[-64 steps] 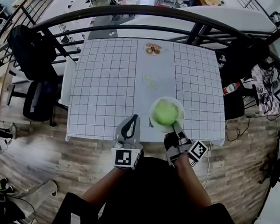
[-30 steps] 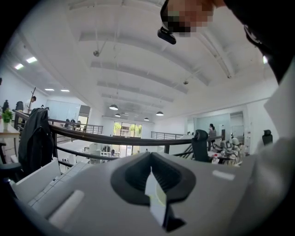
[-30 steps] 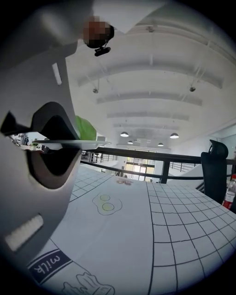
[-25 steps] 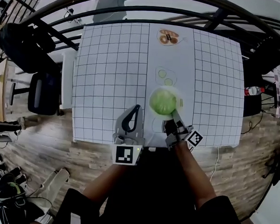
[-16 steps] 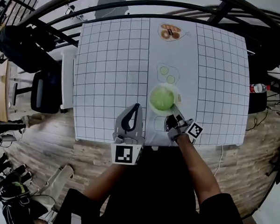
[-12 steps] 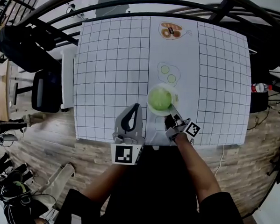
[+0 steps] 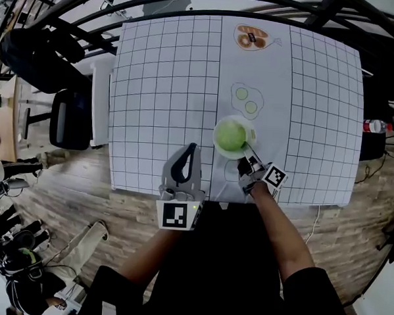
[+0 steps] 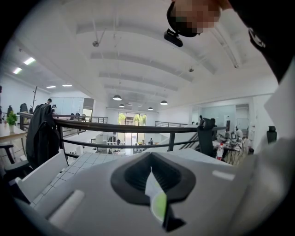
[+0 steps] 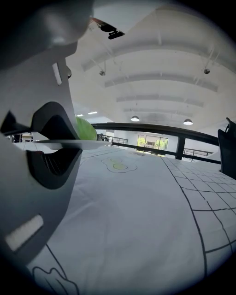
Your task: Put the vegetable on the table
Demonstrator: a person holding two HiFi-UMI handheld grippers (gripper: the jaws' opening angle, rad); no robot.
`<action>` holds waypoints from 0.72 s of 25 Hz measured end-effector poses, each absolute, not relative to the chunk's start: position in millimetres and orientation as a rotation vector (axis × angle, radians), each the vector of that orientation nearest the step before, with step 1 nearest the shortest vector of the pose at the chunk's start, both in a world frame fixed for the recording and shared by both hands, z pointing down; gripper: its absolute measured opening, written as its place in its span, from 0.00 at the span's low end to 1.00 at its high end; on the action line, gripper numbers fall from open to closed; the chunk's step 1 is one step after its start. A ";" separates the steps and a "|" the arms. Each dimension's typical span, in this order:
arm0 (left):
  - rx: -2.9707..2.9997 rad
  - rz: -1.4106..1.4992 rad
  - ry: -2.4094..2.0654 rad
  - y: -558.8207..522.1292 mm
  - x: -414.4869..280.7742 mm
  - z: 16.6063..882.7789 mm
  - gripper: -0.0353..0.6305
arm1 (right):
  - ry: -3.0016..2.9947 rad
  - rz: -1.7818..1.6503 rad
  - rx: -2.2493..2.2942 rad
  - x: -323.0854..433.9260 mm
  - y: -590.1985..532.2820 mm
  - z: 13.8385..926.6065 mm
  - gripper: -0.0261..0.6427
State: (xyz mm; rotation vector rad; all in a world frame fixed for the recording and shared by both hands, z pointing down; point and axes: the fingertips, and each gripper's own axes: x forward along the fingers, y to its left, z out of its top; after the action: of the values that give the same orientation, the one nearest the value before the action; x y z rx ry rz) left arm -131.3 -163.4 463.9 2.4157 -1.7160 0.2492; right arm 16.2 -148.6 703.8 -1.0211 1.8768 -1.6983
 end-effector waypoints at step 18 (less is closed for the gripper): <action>2.401 0.296 -1.705 -167.8 -136.6 471.5 0.06 | 1.668 -1.883 -1.224 20.9 -131.6 745.9 0.07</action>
State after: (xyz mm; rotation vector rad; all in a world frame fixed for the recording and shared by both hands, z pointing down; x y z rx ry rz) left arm -136.6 -167.8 471.5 2.4013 -1.7045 0.2959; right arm 20.9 -131.6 745.9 -1.2239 1.6684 -1.8831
